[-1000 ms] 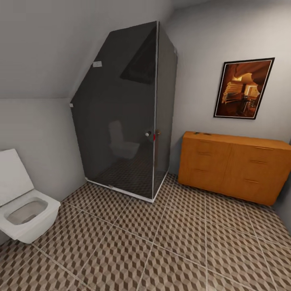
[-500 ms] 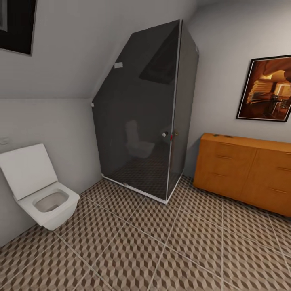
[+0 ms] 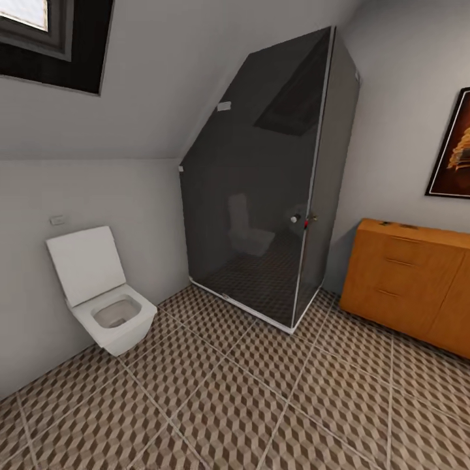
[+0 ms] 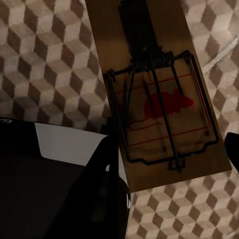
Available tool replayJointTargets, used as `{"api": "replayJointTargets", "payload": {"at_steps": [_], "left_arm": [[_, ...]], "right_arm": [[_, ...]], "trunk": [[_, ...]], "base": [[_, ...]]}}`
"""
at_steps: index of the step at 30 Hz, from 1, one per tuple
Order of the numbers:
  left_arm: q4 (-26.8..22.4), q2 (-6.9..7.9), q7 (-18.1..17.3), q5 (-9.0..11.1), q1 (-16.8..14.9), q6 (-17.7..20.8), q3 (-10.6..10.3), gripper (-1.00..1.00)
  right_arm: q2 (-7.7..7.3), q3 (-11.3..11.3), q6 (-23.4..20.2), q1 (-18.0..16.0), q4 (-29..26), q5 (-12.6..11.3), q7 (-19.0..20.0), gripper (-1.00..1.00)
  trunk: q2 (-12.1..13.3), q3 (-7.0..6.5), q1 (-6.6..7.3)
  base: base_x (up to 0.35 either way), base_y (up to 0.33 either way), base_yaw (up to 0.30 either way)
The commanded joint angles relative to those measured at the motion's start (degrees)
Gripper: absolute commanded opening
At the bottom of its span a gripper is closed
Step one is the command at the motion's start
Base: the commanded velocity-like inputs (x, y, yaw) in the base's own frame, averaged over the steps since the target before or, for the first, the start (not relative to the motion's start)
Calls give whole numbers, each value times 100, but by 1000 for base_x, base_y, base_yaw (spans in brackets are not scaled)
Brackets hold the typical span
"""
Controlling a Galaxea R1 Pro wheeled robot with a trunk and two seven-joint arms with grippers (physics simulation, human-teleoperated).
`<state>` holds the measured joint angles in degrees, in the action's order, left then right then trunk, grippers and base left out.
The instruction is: Take the four mousetraps from the cabinet in the bathroom and place them on the bathroom floor. Make sure all four end up on the same floor surface, and ensure that at least two of them are either under or directly next to the same bathroom sink.
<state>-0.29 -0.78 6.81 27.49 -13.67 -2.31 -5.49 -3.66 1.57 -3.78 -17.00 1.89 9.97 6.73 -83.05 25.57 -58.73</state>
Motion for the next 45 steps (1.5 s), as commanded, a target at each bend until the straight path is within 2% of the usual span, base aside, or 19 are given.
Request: {"api": "replayJointTargets", "payload": {"at_steps": [1, 31, 35, 40, 45], "left_arm": [[3, -2, 30, 37, -4, -15, -49, -100], [-2, -10, 32, 11, -2, -44, -55, -100], [1, -1, 71, 46, -4, -348, -54, -100], [3, 19, 107, 96, -3, -1051, -56, -100], [4, 25, 114, 106, -3, -1270, -54, -100]], "right_arm": [[-3, 19, -11, -5, 5, 43, 12, -100], [-22, 19, 34, -5, 5, 49, 12, -100], [-27, 19, 33, -5, 5, 49, 12, -100], [-23, 19, 26, -5, 5, 56, 12, -100], [-21, 19, 6, -5, 5, 58, 20, -100]], "trunk": [[-3, 6, 0], [-3, 6, 0], [-3, 6, 0], [-3, 6, 0], [-3, 6, 0]], "base": [[0, 0, 278], [0, 0, 279], [0, 0, 279], [0, 0, 279], [0, 0, 279]]}}
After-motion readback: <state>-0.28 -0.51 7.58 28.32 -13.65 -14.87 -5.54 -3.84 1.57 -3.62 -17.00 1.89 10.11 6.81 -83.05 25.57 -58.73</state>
